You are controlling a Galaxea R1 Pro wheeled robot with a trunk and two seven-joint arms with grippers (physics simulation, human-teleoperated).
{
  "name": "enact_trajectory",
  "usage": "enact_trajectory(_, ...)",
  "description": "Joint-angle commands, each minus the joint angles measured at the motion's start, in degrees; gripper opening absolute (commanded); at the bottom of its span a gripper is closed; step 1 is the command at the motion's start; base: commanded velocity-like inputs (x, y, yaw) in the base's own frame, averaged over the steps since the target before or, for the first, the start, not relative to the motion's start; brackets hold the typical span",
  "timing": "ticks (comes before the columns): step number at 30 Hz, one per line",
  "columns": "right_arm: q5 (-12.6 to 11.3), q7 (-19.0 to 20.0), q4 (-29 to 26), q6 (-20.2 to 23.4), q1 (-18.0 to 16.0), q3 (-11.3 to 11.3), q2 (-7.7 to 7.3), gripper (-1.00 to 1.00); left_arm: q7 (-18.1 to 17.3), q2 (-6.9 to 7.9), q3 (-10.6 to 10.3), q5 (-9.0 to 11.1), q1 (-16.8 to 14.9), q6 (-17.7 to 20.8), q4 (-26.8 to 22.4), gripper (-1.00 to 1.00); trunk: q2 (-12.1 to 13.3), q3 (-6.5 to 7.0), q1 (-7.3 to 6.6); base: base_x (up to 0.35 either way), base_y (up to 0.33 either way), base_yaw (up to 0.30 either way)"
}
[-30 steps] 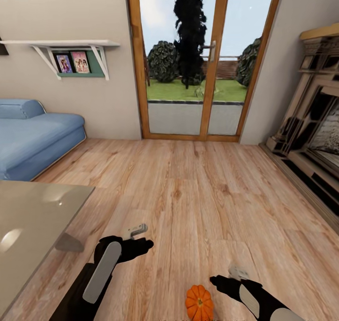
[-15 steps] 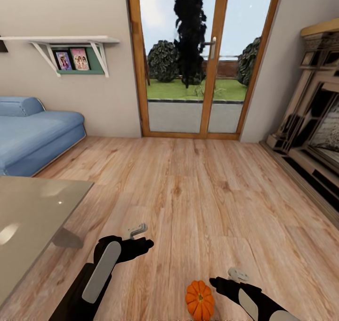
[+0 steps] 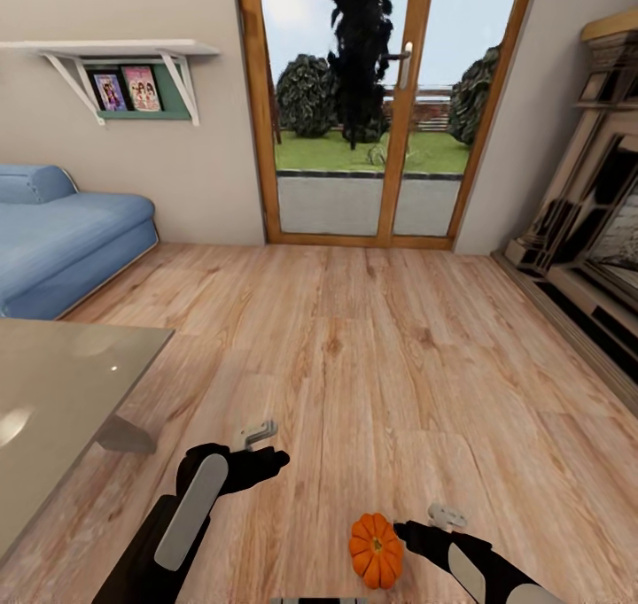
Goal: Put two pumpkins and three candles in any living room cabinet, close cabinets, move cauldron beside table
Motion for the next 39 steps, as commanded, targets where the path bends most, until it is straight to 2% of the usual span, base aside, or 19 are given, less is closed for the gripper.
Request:
enact_trajectory(1,-0.31,0.08,-0.08,0.25,-0.01,0.27,-0.02,1.00,0.60,-0.01,-0.02,0.58,-0.03,0.06,-0.05,1.00,-0.04,-0.28,0.01,0.000,0.000,0.000)
enact_trajectory(15,-0.36,0.50,-0.08,0.25,-0.01,0.30,-0.06,1.00,0.60,-0.01,-0.06,0.58,-0.03,0.01,-0.05,1.00,-0.22,-3.38,0.37,0.000,0.000,0.000)
enact_trajectory(20,-0.31,5.90,-0.08,0.12,0.00,0.28,-0.06,1.00,0.60,-0.01,-0.03,0.58,-0.03,0.02,-0.05,1.00,-0.29,-4.49,0.50,0.000,0.000,0.000)
enact_trajectory(24,-0.30,7.59,-0.08,-0.64,0.06,0.23,-0.07,1.00,0.60,-0.01,-0.02,0.58,-0.03,0.07,-0.05,1.00,-0.29,-4.49,0.50,0.000,0.000,0.000)
enact_trajectory(34,-0.33,7.90,-0.07,-0.87,0.12,0.18,-0.21,1.00,0.59,0.08,-0.09,0.51,0.19,-0.12,-0.05,1.00,-0.29,-4.49,0.50,0.000,0.000,0.000)
enact_trajectory(39,-0.66,8.12,0.00,-2.13,0.23,0.13,-0.80,1.00,0.52,0.36,-0.10,0.47,0.40,-0.24,-0.05,1.00,-0.29,-4.49,0.50,0.000,0.000,0.000)
